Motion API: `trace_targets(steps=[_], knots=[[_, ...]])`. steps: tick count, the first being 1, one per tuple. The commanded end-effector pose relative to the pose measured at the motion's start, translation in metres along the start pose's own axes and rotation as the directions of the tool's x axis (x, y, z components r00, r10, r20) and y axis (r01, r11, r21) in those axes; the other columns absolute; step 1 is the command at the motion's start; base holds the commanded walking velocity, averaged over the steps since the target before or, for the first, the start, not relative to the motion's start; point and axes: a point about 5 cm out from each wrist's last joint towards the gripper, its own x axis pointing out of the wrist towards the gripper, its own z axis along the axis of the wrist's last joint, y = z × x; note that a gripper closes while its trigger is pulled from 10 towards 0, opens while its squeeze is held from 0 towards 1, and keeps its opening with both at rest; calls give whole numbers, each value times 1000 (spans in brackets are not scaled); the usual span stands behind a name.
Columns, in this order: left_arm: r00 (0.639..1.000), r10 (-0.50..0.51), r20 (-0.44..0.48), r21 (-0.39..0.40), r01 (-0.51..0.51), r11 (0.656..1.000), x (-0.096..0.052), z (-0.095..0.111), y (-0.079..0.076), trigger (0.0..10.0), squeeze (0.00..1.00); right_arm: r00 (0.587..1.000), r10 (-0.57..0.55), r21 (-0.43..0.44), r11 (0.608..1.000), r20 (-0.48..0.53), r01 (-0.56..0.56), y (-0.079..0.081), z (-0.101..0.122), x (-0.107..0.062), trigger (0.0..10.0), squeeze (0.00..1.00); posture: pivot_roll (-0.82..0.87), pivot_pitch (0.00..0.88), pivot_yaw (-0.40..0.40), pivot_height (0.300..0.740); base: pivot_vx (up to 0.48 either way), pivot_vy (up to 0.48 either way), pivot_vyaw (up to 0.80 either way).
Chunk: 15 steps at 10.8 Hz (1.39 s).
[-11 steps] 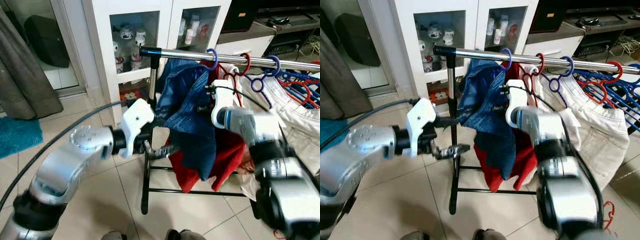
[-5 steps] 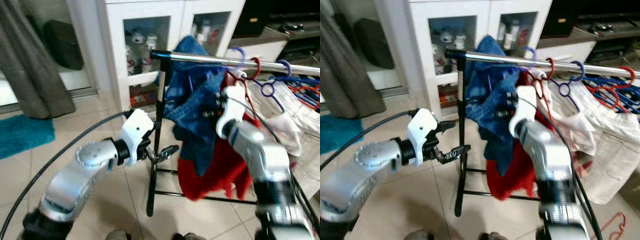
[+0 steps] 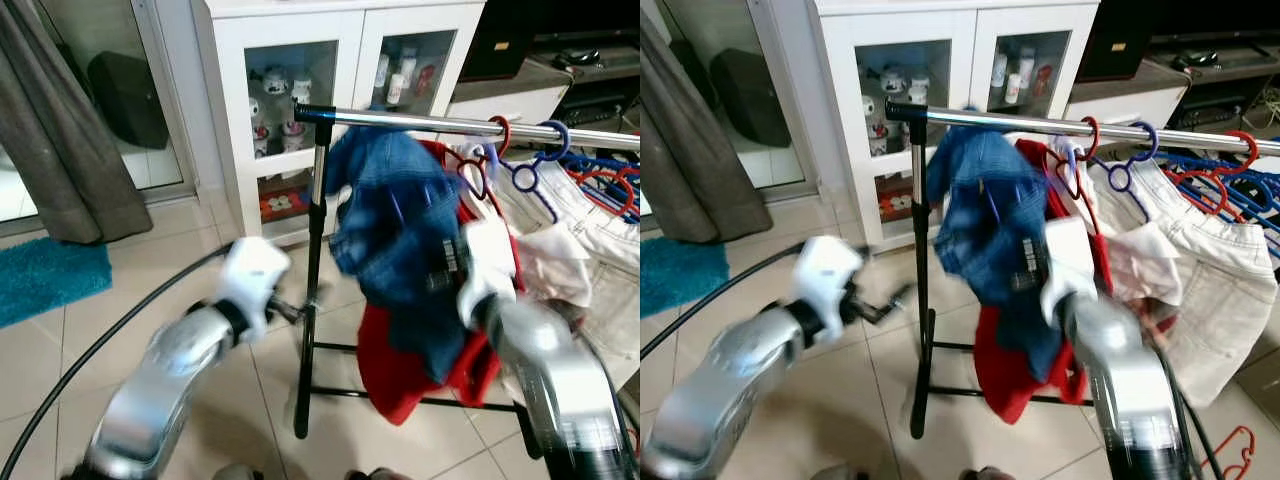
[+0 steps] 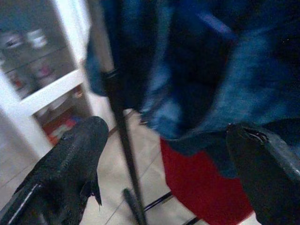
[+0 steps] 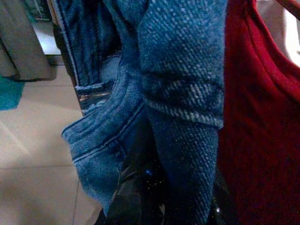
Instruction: Hang hanger
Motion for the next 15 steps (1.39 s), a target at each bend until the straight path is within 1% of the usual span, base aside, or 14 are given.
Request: trace_targets(steps=[1,2,3,4,5,6,7,8,9,10,12,15], knots=[[998,70,-4,-21,-70,997,-3,-4,6,10000,0,991,-12,-16,1000,130,14,5,22,-10,2510,0,33,0,-48,740,0,0,0],[993,118,-1,-48,-118,992,-7,-5,8,10000,0,992,-37,-9,999,120,38,12,12,-23,10000,0,37,0,-54,740,0,0,0],[992,123,2,-61,-122,991,-9,-6,7,10000,0,994,-19,-6,1000,104,20,17,2,-29,10000,0,37,0,-53,740,0,0,0],[992,128,-1,-66,-128,990,-10,-6,6,10000,0,997,-8,-40,999,78,11,20,-8,-35,10000,0,36,0,-53,740,0,0,0],[991,137,-1,-83,-137,987,-11,-7,5,10000,0,998,-24,-13,1000,51,25,18,-16,-43,10000,0,36,0,-54,740,-480,0,0],[988,151,2,-98,-150,984,-13,-7,5,10000,0,999,-41,5,999,35,40,17,-20,-49,10000,0,36,0,-57,740,-439,0,0],[985,173,1,-109,-172,979,-14,-9,6,10000,0,998,-51,-1,999,38,51,17,-21,-54,10000,0,34,0,-57,740,0,0,0],[980,198,-1,-139,-196,971,-16,-11,9,10000,0,998,-41,2,999,37,41,19,-23,-54,10000,0,31,2,-58,740,0,0,0],[977,214,1,-154,-212,965,-19,-12,10,10000,0,999,-42,-23,999,20,42,19,-26,-53,10000,0,31,6,-67,740,0,0,0],[977,212,-5,-137,-211,968,-21,-13,10,10000,0,999,-40,-20,999,-3,40,19,-30,-54,10000,0,29,9,-70,740,0,0,0],[979,203,-20,-124,-204,971,-21,-14,8,10000,0,999,-50,51,997,-8,51,19,-31,-54,10000,0,26,12,-69,740,0,0,0],[983,182,-22,-112,-184,977,-18,-14,10,10000,0,996,-87,50,995,1,87,13,-32,-51,10000,0,25,10,-48,740,0,0,0]])
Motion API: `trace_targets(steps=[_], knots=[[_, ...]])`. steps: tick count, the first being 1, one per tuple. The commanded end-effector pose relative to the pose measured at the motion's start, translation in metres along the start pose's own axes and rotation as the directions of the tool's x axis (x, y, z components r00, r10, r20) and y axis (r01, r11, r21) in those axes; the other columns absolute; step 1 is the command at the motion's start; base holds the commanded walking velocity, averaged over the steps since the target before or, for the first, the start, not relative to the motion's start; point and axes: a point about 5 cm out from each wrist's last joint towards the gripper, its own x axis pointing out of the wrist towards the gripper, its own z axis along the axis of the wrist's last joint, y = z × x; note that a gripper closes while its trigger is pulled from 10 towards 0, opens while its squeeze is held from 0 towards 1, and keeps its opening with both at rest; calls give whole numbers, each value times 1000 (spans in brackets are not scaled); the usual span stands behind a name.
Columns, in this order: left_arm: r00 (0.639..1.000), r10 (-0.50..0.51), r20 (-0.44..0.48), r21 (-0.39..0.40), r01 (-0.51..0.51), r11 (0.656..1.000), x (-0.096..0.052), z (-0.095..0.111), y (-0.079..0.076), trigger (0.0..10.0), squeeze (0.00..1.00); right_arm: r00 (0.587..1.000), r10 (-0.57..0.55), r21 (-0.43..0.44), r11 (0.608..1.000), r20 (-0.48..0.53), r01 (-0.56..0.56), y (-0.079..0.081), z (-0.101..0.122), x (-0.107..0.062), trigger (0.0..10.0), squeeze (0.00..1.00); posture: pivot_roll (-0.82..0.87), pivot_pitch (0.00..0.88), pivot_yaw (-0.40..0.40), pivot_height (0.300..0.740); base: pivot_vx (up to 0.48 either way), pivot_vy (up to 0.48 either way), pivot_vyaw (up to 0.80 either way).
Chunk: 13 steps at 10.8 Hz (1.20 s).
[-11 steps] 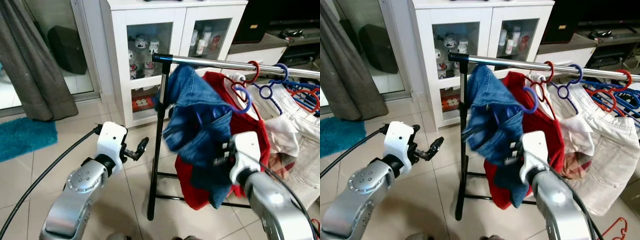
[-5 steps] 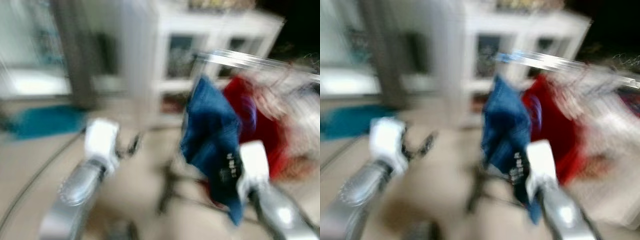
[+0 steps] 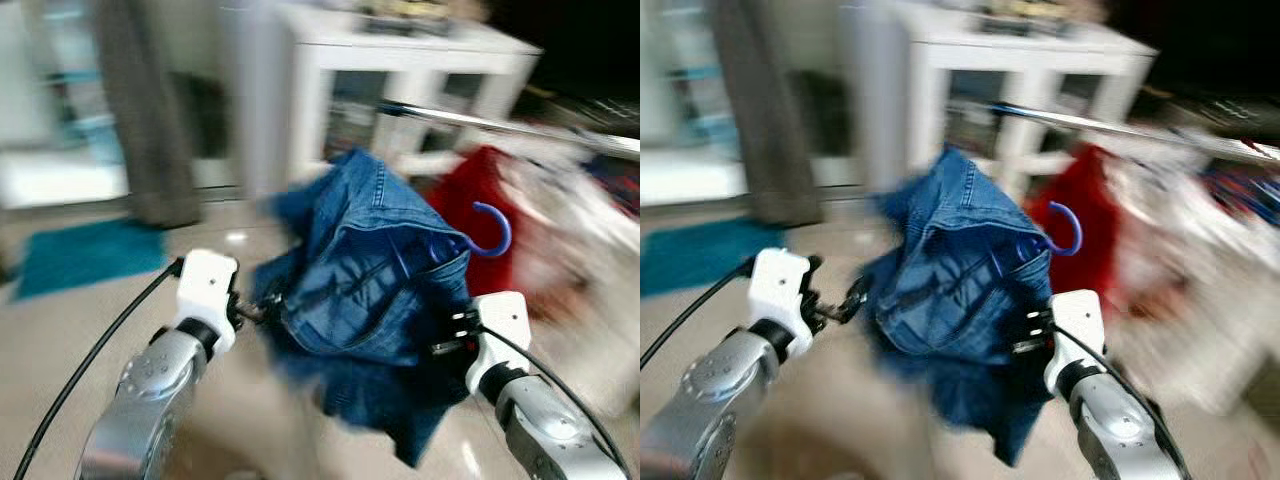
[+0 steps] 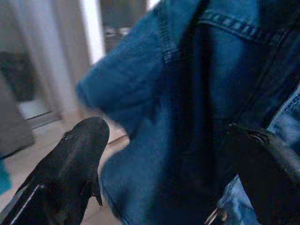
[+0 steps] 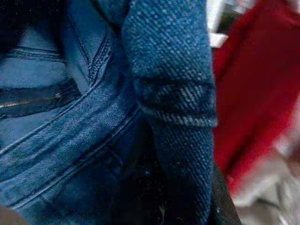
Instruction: Hang hanger
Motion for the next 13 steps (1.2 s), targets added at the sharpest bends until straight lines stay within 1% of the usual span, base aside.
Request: trace_targets(steps=[1,2,3,5,7,8,11,13], knots=[[1000,-18,-13,3,18,1000,1,-1,-2,10000,0,999,-34,-2,999,35,34,-6,6,0,10000,0,25,8,-36,740,0,0,0],[999,-38,-18,3,38,999,2,-2,-2,10000,0,999,-39,1,999,33,39,-6,4,0,10000,0,24,8,-28,740,0,0,0],[998,-53,-23,5,53,999,2,-3,-2,10000,0,998,-53,7,999,33,52,-6,2,-1,10000,0,22,7,-3,740,0,0,0],[998,-60,-28,-1,60,998,5,-4,0,10000,0,997,-66,-5,998,30,66,-6,0,-3,10000,0,15,0,20,740,0,0,0],[998,-54,-22,-11,54,998,6,-5,1,10000,0,997,-69,-24,997,33,70,-7,1,-2,10000,0,12,0,16,740,0,-283,0],[998,-55,-18,-12,55,998,7,-5,-1,10000,0,997,-65,-25,998,28,66,-9,1,0,10000,0,16,0,0,740,0,-292,0],[999,-39,-8,-15,38,999,7,-5,1,10000,0,999,-43,-41,998,30,44,-9,3,6,10000,0,21,0,-14,740,0,-326,0],[999,-38,-6,-14,38,999,7,-5,1,10000,0,1000,-14,-66,998,18,15,-9,2,7,10000,0,18,0,-11,740,0,-347,0]])
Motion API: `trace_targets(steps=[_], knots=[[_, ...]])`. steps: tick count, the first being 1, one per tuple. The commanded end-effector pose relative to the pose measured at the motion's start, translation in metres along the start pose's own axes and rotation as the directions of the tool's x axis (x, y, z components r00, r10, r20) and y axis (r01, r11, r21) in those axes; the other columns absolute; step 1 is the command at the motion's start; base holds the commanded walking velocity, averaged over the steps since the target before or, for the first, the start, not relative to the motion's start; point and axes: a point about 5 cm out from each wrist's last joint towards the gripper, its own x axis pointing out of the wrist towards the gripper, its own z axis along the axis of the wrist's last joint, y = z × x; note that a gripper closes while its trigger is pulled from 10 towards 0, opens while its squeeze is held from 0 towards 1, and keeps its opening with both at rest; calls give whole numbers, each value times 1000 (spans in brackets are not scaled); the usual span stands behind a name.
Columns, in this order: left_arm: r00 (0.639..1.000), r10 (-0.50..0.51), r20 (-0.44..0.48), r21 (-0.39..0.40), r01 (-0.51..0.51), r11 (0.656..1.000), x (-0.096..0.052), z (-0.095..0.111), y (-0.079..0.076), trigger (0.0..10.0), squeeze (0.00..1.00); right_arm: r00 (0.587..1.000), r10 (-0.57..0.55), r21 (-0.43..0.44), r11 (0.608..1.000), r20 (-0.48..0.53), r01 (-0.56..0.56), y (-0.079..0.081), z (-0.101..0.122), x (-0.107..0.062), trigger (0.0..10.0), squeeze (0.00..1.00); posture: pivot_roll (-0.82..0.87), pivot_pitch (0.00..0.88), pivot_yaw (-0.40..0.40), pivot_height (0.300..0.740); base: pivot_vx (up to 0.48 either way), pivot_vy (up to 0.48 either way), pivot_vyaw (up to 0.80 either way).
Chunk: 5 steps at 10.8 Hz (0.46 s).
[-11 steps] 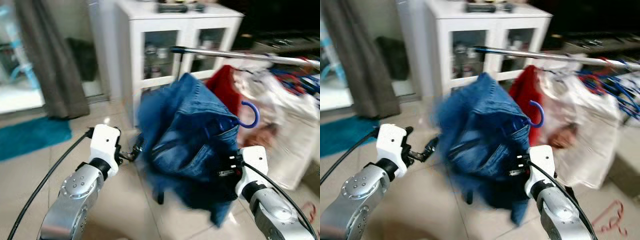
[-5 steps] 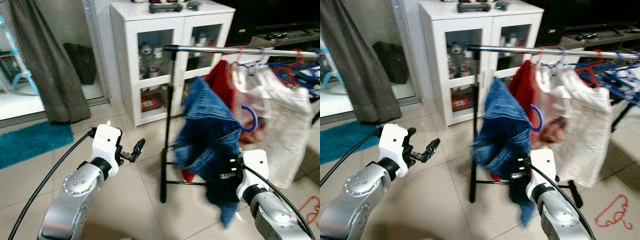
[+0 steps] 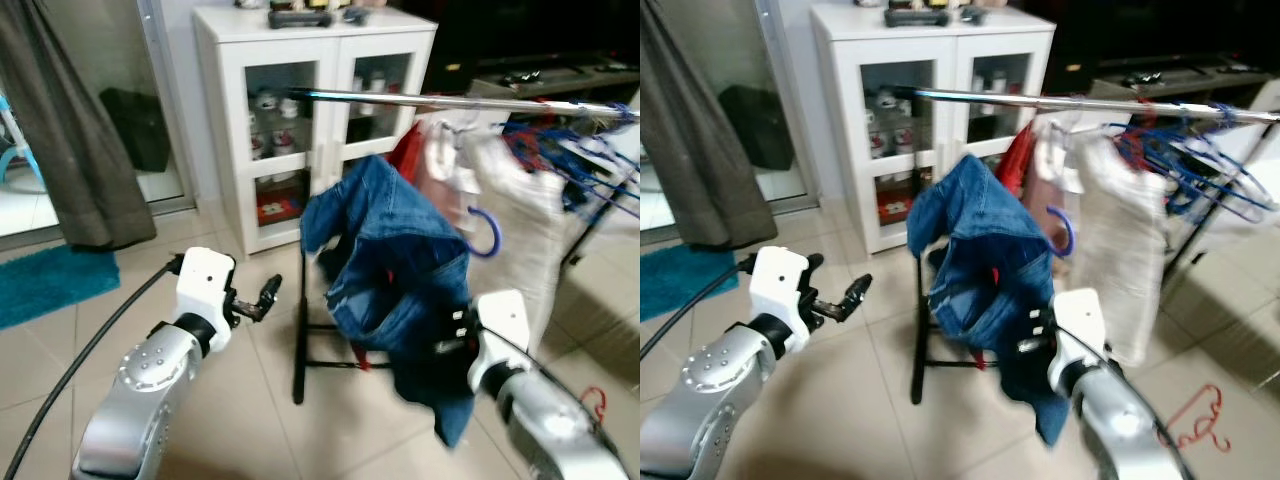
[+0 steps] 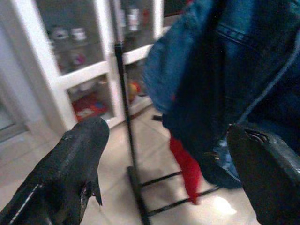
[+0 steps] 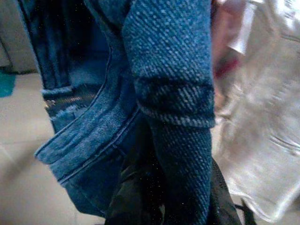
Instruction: Hang hanger
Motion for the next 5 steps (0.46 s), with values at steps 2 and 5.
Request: trace_targets(steps=[2,5], knots=[[1000,-4,6,11,4,1000,1,1,0,10000,0,999,-17,1,1000,29,17,-6,4,-1,10000,0,16,0,-8,740,0,-349,0],[1000,16,3,13,-16,1000,1,1,4,10000,0,999,-32,-7,999,30,32,-10,5,2,10000,0,20,0,-11,740,0,-346,0]])
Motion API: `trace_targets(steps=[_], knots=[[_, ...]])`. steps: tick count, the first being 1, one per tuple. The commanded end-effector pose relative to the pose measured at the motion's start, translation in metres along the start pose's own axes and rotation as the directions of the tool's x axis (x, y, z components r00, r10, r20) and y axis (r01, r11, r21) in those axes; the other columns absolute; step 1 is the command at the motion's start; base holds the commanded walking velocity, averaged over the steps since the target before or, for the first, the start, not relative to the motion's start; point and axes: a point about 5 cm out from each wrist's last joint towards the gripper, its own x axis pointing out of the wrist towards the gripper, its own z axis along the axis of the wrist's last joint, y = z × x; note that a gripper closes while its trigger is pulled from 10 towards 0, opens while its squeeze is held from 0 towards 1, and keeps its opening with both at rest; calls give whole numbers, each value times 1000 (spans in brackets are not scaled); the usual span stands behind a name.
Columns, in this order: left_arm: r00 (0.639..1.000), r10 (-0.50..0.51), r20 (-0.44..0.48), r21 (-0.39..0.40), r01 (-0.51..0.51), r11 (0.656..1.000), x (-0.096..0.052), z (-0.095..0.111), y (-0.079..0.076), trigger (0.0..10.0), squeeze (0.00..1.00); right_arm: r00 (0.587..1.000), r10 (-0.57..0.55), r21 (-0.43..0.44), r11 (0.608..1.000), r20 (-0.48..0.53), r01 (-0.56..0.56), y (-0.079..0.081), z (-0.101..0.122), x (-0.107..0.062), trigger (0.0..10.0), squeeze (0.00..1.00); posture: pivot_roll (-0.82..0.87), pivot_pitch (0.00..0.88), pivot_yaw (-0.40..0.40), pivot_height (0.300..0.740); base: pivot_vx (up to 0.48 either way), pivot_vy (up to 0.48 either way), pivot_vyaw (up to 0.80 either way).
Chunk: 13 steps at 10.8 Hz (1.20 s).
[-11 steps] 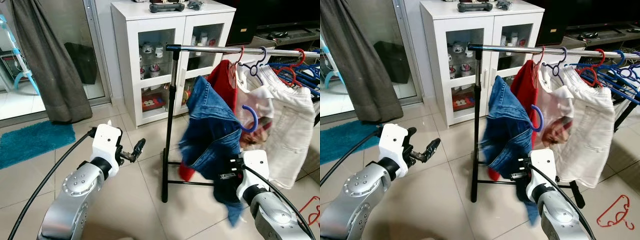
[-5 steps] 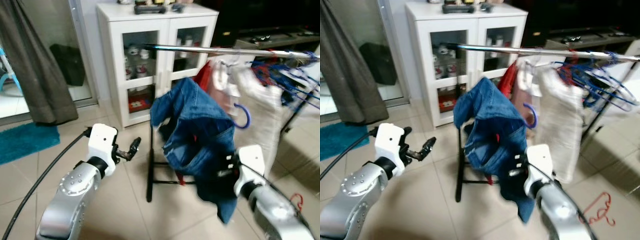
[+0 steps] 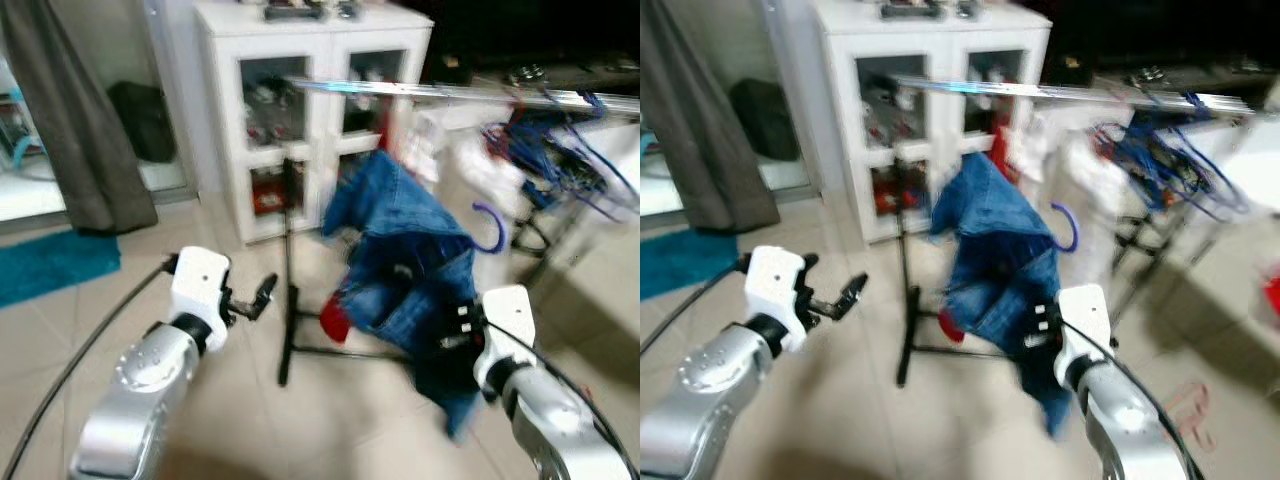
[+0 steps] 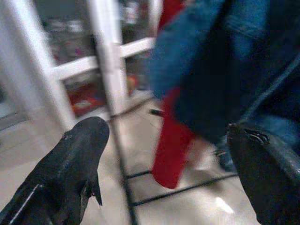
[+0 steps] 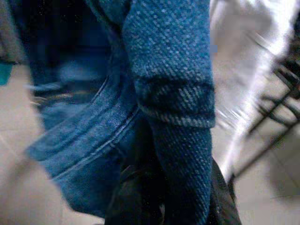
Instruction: Hang hanger
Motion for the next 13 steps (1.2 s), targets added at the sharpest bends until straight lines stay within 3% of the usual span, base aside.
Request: trace_targets(steps=[1,5,10,13], knots=[[1000,4,13,15,-5,1000,1,4,1,10000,0,999,-10,-15,1000,40,11,-4,8,0,10000,0,20,0,-11,740,0,-349,0],[999,50,14,25,-50,998,0,4,14,10000,0,999,-3,-38,999,41,5,-7,11,5,10000,0,20,0,-22,740,0,-347,116],[999,34,16,24,-34,999,1,4,10,10000,0,999,2,-40,999,38,0,-7,10,6,10000,0,18,0,-17,740,0,-347,689],[999,29,16,31,-29,999,1,4,9,10000,0,999,5,-46,999,40,-3,-7,11,7,10000,0,22,0,-19,740,0,-349,229]])
